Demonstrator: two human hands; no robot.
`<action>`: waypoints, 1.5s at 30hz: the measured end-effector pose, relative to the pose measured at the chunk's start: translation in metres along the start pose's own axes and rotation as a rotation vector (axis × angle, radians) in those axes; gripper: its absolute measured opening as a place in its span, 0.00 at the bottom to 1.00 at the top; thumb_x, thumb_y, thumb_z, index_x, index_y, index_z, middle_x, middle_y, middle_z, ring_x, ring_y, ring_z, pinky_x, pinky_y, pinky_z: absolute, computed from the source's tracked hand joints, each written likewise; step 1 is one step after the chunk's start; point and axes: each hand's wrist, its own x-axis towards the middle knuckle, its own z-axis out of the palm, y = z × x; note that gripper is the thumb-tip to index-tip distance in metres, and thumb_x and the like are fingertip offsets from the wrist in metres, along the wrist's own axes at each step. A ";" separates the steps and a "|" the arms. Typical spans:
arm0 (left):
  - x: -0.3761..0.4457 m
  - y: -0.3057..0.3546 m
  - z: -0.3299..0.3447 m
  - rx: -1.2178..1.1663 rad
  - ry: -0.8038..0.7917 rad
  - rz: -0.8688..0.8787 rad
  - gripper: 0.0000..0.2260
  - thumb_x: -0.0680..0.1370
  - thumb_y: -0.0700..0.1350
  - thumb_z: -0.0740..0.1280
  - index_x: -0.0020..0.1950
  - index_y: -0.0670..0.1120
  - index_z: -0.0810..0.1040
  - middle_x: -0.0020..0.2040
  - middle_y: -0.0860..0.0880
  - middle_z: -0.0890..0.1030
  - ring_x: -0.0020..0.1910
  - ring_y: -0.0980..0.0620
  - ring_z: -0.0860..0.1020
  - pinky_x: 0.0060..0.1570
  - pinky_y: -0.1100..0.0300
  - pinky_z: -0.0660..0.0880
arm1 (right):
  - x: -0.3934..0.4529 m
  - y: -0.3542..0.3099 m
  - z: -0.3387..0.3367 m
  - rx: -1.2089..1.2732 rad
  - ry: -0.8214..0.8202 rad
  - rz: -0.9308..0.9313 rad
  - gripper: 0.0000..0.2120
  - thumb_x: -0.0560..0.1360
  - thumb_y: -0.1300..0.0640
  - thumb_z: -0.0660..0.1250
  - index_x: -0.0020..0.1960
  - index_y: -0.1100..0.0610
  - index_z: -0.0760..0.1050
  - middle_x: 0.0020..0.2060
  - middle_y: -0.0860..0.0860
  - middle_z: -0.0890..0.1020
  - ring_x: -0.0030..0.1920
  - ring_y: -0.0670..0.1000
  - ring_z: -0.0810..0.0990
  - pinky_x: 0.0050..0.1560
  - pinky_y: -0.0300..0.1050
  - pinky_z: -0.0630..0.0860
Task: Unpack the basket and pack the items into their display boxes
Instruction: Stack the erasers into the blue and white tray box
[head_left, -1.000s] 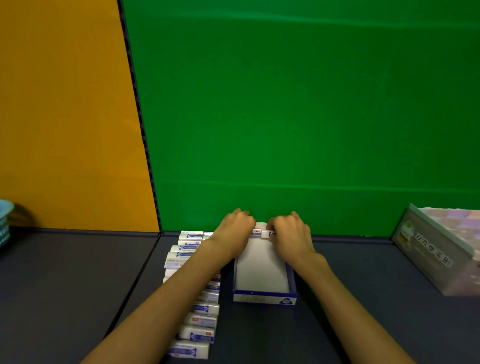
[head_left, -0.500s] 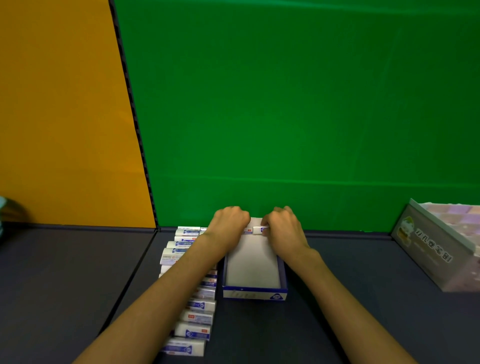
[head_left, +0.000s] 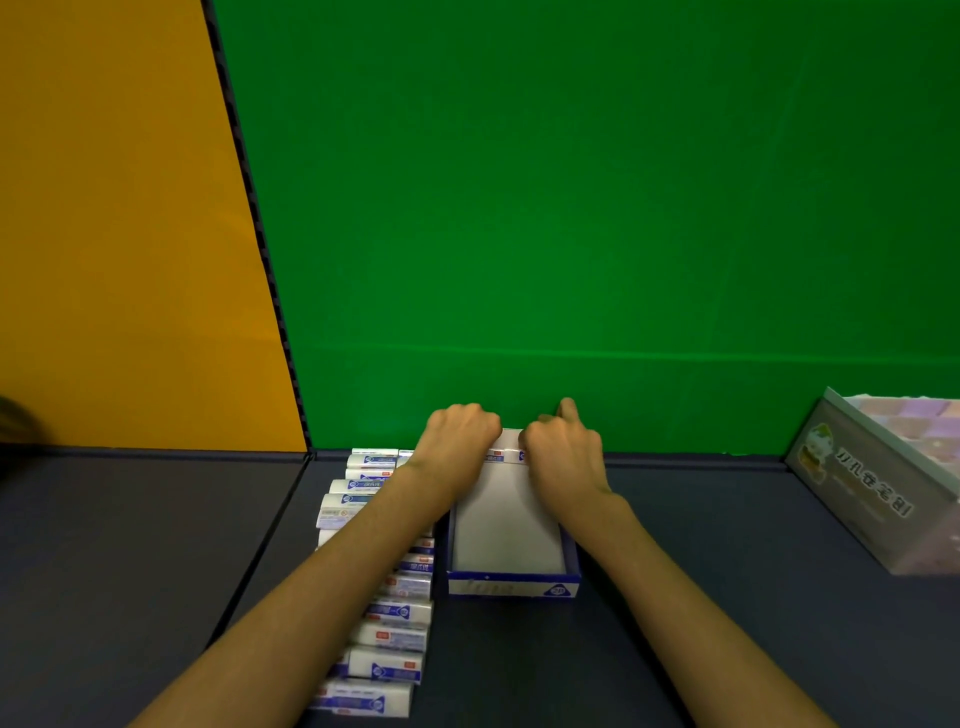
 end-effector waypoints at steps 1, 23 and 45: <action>0.000 0.000 0.000 -0.001 -0.001 -0.004 0.12 0.76 0.31 0.61 0.56 0.43 0.76 0.55 0.43 0.78 0.57 0.41 0.78 0.48 0.53 0.70 | 0.001 0.001 0.001 -0.001 0.007 -0.003 0.10 0.75 0.67 0.64 0.50 0.56 0.79 0.47 0.51 0.81 0.65 0.56 0.68 0.38 0.46 0.67; -0.023 -0.044 -0.002 -0.393 0.121 0.052 0.12 0.79 0.51 0.66 0.62 0.53 0.80 0.58 0.49 0.81 0.59 0.47 0.76 0.54 0.51 0.76 | -0.001 0.005 -0.001 0.038 0.122 -0.048 0.13 0.75 0.65 0.64 0.55 0.53 0.81 0.50 0.51 0.82 0.57 0.56 0.73 0.49 0.49 0.72; -0.107 -0.135 0.020 -0.544 -0.035 -0.009 0.09 0.80 0.44 0.68 0.59 0.46 0.84 0.56 0.50 0.84 0.52 0.55 0.80 0.52 0.60 0.76 | -0.008 -0.068 -0.023 0.347 -0.086 -0.336 0.08 0.76 0.48 0.71 0.54 0.47 0.84 0.47 0.42 0.84 0.54 0.49 0.68 0.54 0.48 0.67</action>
